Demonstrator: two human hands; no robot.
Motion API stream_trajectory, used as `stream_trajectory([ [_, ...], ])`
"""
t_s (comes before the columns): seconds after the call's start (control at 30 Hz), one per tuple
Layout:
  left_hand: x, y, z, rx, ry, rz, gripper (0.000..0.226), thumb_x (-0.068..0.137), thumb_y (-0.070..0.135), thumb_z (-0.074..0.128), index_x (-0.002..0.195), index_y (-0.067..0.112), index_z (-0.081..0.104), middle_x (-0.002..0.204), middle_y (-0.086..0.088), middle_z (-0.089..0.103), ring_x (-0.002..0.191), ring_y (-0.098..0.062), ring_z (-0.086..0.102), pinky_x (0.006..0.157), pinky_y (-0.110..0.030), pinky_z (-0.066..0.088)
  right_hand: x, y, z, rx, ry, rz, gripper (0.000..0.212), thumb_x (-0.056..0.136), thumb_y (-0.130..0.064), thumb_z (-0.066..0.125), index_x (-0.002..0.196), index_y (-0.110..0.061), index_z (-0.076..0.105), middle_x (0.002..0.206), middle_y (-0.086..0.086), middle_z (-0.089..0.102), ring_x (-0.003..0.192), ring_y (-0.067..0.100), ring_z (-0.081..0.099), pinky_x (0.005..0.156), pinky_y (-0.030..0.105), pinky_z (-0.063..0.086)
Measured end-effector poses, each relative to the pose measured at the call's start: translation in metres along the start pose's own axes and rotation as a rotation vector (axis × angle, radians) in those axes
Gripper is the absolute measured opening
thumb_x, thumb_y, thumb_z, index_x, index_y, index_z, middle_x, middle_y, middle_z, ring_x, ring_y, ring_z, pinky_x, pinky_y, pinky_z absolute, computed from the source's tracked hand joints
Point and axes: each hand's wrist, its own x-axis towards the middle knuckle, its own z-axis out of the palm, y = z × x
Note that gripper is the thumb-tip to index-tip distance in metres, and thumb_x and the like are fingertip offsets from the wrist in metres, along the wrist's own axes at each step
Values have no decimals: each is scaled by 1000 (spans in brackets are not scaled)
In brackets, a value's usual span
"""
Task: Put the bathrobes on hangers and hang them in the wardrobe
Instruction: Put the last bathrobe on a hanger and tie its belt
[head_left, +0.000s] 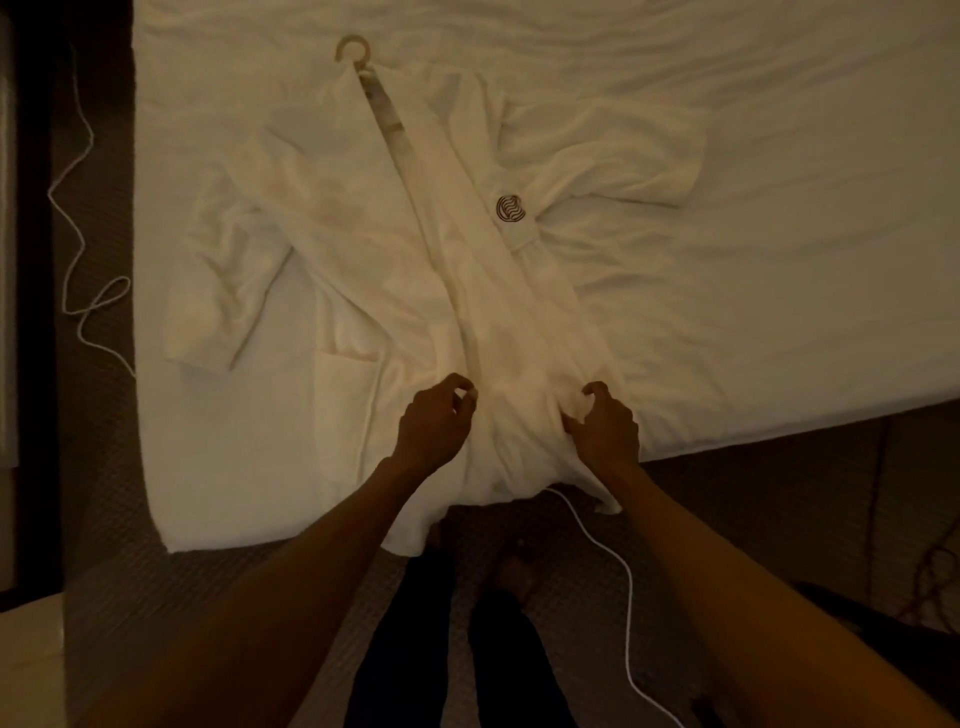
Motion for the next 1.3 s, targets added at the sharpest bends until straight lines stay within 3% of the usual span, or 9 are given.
stream_trajectory([
  [0.17,20,19,9,-61,10,255,25,101,30,51,123,29,62,115,9,62,90,-12,61,80,-34,52,1,15,6,104,60,-88,54,84,-30,72,130,-15,50,124,14,44,107,31,53,85,31,41],
  [0.27,30,34,24,112,-196,445,43,103,26,45,145,35,44,153,8,39,119,-20,47,98,-37,46,4,25,4,166,94,-131,45,86,-26,71,127,-14,57,119,13,52,107,29,55,85,24,37],
  [0.33,34,43,34,292,-346,500,48,104,34,41,151,38,32,160,8,28,124,-24,40,94,-41,46,5,29,2,162,89,-137,48,84,-23,74,127,-10,57,119,12,56,107,27,56,86,25,38],
  [0.63,45,38,28,522,-282,392,43,105,42,34,104,13,65,106,-4,63,103,-28,53,82,-42,46,20,39,-7,31,64,-153,17,87,-20,70,87,-7,60,83,4,59,79,24,58,65,28,35],
  [0.83,43,83,36,-76,-336,-210,66,96,60,45,87,-2,67,89,-7,63,86,-22,58,78,-30,44,7,43,-15,322,91,-160,12,91,-12,66,93,-1,63,87,4,64,81,15,56,63,8,36],
  [0.93,40,99,40,-516,-295,-437,42,88,52,66,88,10,69,94,-2,64,78,-14,55,63,-26,41,4,43,-23,377,25,-199,16,91,-20,66,98,-6,63,90,-1,63,84,12,57,66,7,39],
  [1.03,35,105,36,-743,-329,-561,23,87,41,72,92,21,62,97,2,63,81,-14,53,73,-32,42,1,35,-30,425,-78,-236,15,89,-25,69,93,-11,65,85,-5,65,81,10,59,70,7,43],
  [1.17,25,95,15,-1079,-339,-592,29,95,26,63,121,14,60,117,-4,62,98,-23,60,79,-38,51,-4,14,-41,555,-45,-200,31,90,-43,64,84,-13,67,72,0,68,69,14,65,71,36,55],
  [1.3,2,52,-15,-1087,-288,-629,39,96,25,61,134,16,55,130,-6,58,108,-28,57,78,-41,52,-6,-9,-44,413,128,-96,34,92,-47,58,103,-14,59,100,2,66,91,21,64,79,36,52],
])
